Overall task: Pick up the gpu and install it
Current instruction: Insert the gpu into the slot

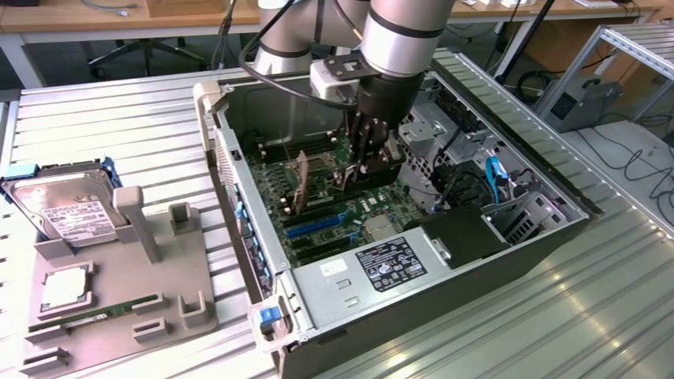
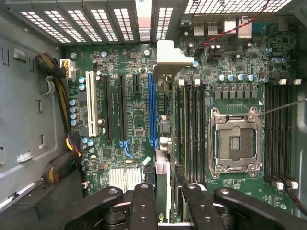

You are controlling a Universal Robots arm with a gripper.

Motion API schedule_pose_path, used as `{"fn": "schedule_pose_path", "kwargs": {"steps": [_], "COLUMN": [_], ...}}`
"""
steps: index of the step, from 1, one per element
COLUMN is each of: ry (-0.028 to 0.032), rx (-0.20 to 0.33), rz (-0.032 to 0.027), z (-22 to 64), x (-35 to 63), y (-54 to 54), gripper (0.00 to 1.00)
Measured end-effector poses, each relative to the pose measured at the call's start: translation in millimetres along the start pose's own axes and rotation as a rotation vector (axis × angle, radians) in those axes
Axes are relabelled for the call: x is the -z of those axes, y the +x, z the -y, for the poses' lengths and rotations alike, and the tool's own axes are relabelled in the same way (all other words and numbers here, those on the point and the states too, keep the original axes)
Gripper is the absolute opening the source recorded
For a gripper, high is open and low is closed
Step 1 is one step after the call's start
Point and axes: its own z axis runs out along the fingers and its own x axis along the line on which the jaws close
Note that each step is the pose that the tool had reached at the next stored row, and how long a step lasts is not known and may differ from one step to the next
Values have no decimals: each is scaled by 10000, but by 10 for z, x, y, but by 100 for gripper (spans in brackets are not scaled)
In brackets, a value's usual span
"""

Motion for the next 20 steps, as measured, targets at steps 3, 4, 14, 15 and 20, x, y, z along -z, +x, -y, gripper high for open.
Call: {"fn": "schedule_pose_path", "kwargs": {"steps": [3,4,14,15,20], "ry": [-1,-1,0,0,0], "rx": [1,0,0,0,0], "rz": [0,0,0,0,0], "z": [-4,-5,-18,-19,-31], "x": [-4,-6,-19,-21,-32], "y": [1,1,3,3,7], "gripper": [26,26,26,26,26]}}
